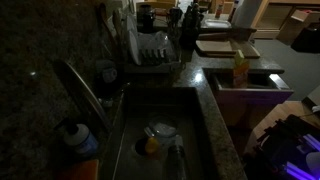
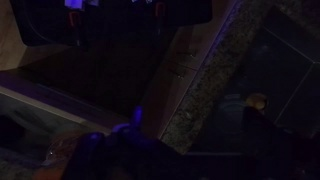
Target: Take the orange object from the drawer and place it on the countertop
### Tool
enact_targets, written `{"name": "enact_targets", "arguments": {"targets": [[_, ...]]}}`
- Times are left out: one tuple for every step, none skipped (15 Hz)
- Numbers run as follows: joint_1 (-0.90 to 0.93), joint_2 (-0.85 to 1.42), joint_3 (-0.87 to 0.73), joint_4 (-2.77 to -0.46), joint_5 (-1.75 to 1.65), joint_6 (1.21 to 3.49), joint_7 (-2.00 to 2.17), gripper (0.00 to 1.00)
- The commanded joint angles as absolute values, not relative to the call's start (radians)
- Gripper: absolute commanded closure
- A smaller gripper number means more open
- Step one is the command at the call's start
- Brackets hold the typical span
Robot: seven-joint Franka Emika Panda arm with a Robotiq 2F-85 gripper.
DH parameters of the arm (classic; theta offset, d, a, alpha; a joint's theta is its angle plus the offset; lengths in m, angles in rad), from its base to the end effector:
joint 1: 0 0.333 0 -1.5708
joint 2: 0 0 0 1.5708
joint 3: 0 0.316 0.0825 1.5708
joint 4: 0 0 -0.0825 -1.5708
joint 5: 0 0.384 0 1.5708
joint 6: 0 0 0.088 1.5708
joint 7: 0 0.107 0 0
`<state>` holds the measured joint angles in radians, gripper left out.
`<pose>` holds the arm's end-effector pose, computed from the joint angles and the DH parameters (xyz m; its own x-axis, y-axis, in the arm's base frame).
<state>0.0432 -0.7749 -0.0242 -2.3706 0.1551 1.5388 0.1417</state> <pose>0.3052 0.0207 0.5791 0.9910 -0.1077 -0.0801 -0.1195 -0.9796 -0.1614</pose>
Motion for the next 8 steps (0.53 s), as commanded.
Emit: {"name": "enact_targets", "arguments": {"targets": [[0.015,-0.773,-0.006,-2.367,0.167,1.533,0.127,0.00],[-0.003,-0.778,-0.025,-2.371,0.156,1.566,0.121,0.00],[-0.016,-0.783,-0.035,-2.371,0.143,1.590,0.115,0.00],[-0.032,-0.794,-0.047,-2.375,0.097,1.641,0.079,0.00],[-0.048,-0.795,-0.058,-2.371,0.084,1.660,0.087,0.00],[-0.054,-0.799,-0.071,-2.363,0.100,1.658,0.102,0.00],[-0.045,-0.817,-0.078,-2.351,0.146,1.645,0.113,0.00],[-0.048,-0.786,-0.059,-2.360,0.121,1.644,0.110,0.00]]}}
